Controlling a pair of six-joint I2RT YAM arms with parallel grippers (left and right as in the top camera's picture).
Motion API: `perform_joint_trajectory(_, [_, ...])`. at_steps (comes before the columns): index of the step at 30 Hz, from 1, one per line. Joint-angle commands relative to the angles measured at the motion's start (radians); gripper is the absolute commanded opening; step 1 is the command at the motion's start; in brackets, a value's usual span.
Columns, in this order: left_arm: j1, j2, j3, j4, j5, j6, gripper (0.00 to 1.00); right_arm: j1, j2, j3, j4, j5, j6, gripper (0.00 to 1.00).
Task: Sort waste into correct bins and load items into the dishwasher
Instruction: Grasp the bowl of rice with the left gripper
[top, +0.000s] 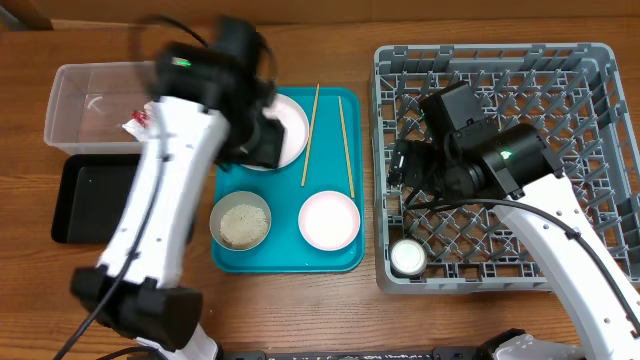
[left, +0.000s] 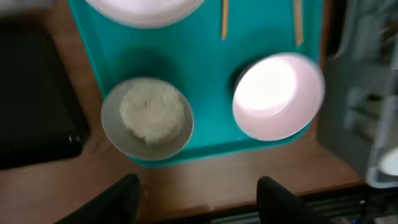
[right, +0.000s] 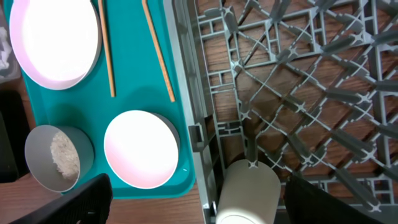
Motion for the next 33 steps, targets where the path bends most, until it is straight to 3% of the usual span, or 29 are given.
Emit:
perform_joint_trajectory(1, [-0.061, -0.006, -0.227, 0.113, -0.104, -0.138, 0.58, -0.004, -0.006, 0.017, 0.004, 0.029, -0.008, 0.91])
perform_joint_trajectory(6, [-0.067, -0.006, -0.492, 0.356, -0.092, -0.205, 0.54, -0.004, -0.006, 0.017, 0.005, 0.028, -0.027, 0.92])
perform_joint_trajectory(11, [-0.056, -0.006, -0.633, 0.532, -0.096, -0.235, 0.52, -0.003, -0.006, 0.017, 0.0, 0.028, -0.026, 0.92])
perform_joint_trajectory(16, [-0.056, -0.003, -0.734, 0.645, -0.088, -0.235, 0.31, -0.003, -0.006, 0.017, 0.0, 0.027, -0.026, 0.92])
perform_joint_trajectory(18, [-0.056, -0.002, -0.734, 0.657, -0.088, -0.235, 0.23, -0.003, -0.006, 0.017, 0.0, 0.027, -0.026, 0.92])
perform_joint_trajectory(22, [-0.056, 0.013, -0.747, 0.693, -0.085, -0.237, 0.18, -0.003, -0.006, 0.017, -0.004, 0.027, -0.026, 0.92])
perform_joint_trajectory(25, [-0.056, 0.016, -0.75, 0.692, -0.084, -0.237, 0.04, -0.003, -0.006, 0.017, -0.014, 0.028, -0.026, 0.92])
perform_joint_trajectory(30, [-0.051, 0.013, -0.695, 0.634, -0.023, -0.214, 0.04, -0.003, -0.006, 0.017, -0.015, 0.028, -0.026, 0.92])
perform_joint_trajectory(33, [-0.036, 0.013, -0.519, 0.471, 0.021, -0.161, 0.04, -0.003, -0.006, 0.017, -0.015, 0.028, -0.026, 0.92])
